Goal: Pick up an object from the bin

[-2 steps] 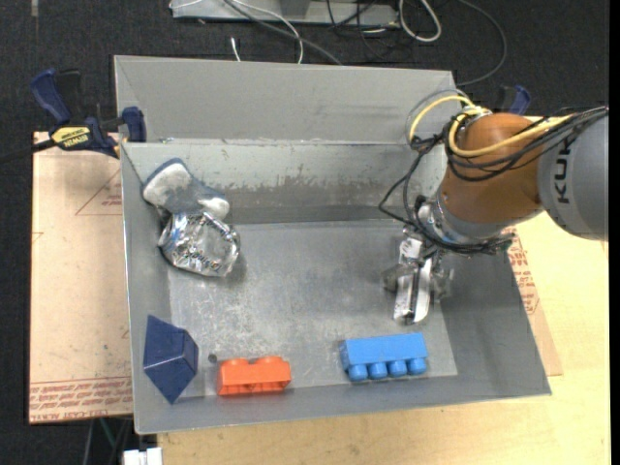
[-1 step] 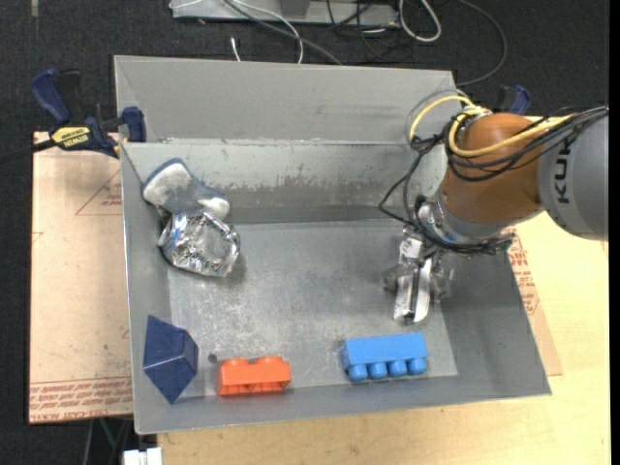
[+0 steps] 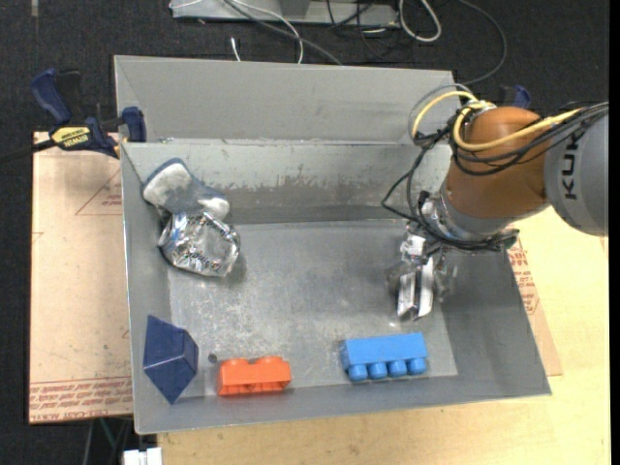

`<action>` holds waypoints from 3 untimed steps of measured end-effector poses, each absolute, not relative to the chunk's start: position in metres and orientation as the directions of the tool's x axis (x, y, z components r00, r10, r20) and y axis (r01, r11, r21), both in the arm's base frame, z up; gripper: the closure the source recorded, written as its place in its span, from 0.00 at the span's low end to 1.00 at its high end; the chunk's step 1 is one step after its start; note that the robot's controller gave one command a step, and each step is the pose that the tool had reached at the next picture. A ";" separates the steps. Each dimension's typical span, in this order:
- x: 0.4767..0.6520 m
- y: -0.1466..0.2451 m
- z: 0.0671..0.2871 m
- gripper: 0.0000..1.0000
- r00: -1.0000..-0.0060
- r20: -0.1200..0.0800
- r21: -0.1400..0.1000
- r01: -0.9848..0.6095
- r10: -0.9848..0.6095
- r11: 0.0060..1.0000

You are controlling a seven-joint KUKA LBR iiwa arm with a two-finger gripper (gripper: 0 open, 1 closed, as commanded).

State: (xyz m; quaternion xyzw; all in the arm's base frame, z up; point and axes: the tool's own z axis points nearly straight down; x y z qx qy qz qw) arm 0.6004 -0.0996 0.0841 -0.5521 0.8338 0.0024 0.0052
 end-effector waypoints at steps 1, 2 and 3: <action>0.601 -0.099 0.102 1.00 -0.391 -0.012 -0.002 -0.920 -0.920 0.392; 0.601 -0.099 0.116 1.00 -0.392 -0.013 -0.003 -0.920 -0.920 0.392; 0.601 -0.098 0.129 1.00 -0.393 -0.014 -0.001 -0.919 -0.919 0.394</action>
Offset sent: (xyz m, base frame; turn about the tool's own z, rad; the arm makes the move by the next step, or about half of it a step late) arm 0.0003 0.0002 0.0139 0.0010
